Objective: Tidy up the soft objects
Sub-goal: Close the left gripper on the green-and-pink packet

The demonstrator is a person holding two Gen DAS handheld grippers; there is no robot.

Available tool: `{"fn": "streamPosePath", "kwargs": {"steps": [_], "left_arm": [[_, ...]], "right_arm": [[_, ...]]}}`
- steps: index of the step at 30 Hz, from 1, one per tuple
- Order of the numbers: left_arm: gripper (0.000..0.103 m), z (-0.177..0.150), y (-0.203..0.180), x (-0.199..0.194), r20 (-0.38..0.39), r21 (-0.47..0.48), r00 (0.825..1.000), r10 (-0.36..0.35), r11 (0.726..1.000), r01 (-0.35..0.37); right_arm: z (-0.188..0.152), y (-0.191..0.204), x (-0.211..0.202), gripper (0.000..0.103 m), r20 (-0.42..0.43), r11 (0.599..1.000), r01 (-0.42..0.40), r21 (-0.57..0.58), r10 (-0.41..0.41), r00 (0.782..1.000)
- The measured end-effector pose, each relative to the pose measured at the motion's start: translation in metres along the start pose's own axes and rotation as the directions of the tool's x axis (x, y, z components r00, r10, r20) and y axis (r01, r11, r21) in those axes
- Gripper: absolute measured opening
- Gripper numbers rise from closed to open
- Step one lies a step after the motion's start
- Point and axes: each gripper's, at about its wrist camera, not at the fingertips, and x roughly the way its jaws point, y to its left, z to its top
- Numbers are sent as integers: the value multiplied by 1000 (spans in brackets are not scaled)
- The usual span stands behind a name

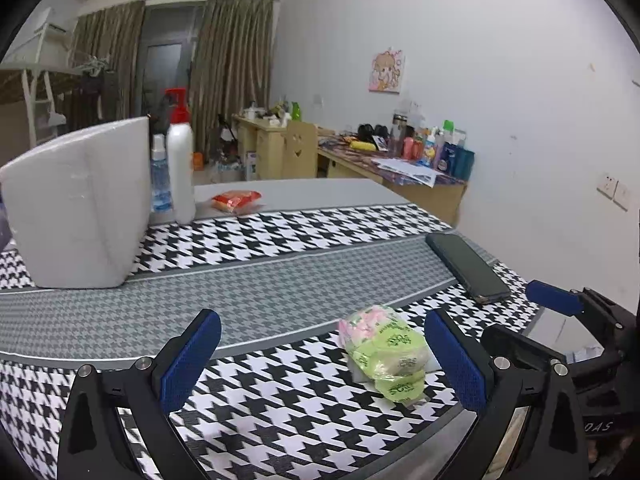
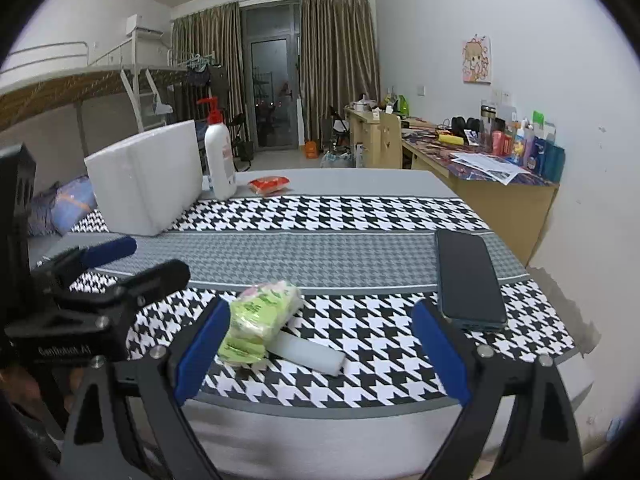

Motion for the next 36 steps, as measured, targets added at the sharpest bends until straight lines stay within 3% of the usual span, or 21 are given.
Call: {"fn": "streamPosePath", "kwargs": {"steps": [15,21,27,30,34,36], "left_arm": [[99,1,-23,37,-100,30,995,-7,1000,10],[90,-3,-29,51,-155,34,988,-25,999,30],[73,-11,-33,65,-217,40,976,-31,998,41],[70,-14,-38,68,-226,58,974,-36,997,50],[51,-16,-40,69,-236,64,971,-50,996,67],[48,-16,-41,69,-231,67,972,-40,996,57]], "right_arm": [[-13,-20,9,95,-55,999,24,23,-22,998],[-15,-23,10,95,-58,999,26,30,-24,998],[-15,-27,13,95,-66,998,15,55,-12,998],[-16,-27,15,95,-72,998,20,53,-16,997],[-15,-31,17,95,-77,998,13,67,-8,997],[-15,-31,18,95,-79,998,14,69,-9,997]]}}
